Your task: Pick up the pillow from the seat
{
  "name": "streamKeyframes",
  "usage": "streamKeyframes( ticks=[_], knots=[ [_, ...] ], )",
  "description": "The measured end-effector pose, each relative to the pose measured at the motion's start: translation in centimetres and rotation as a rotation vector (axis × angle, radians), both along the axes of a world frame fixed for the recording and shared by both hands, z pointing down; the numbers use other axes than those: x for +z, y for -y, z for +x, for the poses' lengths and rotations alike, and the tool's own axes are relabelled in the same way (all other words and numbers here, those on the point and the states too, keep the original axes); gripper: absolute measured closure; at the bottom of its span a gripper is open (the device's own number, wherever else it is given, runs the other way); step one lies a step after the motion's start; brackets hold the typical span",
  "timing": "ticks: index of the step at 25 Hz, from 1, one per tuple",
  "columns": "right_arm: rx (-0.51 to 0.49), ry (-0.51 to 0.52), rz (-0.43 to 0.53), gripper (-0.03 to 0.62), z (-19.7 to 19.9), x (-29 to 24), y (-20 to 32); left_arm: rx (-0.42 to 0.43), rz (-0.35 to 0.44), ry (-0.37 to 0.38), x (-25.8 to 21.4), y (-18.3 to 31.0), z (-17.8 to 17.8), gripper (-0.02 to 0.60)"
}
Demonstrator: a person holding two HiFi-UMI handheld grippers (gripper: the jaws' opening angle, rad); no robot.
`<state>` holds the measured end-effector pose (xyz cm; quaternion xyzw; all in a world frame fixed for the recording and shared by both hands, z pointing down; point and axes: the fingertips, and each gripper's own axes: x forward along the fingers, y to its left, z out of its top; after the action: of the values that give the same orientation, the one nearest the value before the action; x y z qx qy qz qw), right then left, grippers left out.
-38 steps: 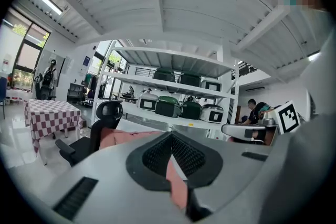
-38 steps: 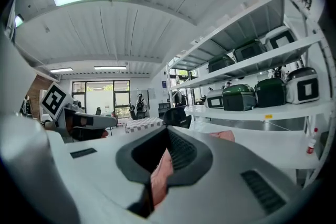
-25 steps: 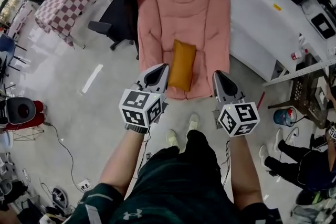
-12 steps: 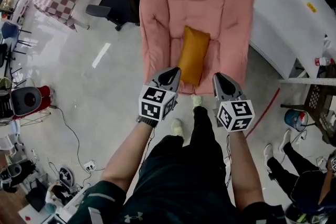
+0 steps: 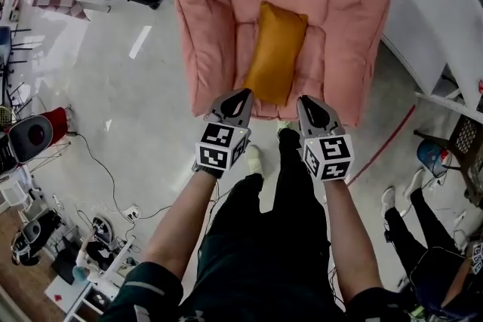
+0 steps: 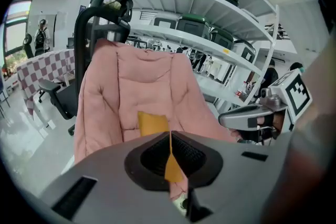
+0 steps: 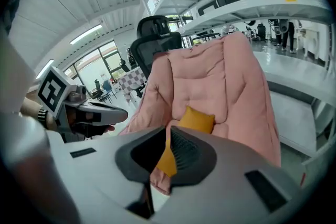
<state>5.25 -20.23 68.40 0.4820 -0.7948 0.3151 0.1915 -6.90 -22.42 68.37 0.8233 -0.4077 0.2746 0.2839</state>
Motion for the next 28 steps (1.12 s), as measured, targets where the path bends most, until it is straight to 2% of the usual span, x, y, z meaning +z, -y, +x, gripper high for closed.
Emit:
streamKeyframes(
  ticks=[6,8,10,15,25,28],
  knots=[
    [-0.008,0.022,-0.093,0.586,-0.4,6.8,0.3,0.009,-0.075,0.039,6.6,0.7,0.4,0.575],
    [-0.019,0.038,-0.129,0.555,-0.7,9.0,0.2,0.005,-0.097,0.056,8.6,0.9,0.3,0.574],
    [-0.025,0.049,-0.165,0.529,-0.9,11.3,0.2,0.010,-0.124,0.076,10.8,1.3,0.2,0.520],
    [-0.009,0.060,-0.264,0.487,-1.4,17.1,0.5,0.045,-0.204,0.122,15.6,2.2,-0.6,0.462],
    [0.011,0.073,-0.385,0.407,-0.9,25.7,1.0,0.059,-0.312,0.158,22.0,3.1,-1.5,0.386],
    [0.015,0.086,-0.414,0.398,-1.1,27.4,1.1,0.075,-0.339,0.157,23.5,3.0,-1.6,0.382]
  ],
)
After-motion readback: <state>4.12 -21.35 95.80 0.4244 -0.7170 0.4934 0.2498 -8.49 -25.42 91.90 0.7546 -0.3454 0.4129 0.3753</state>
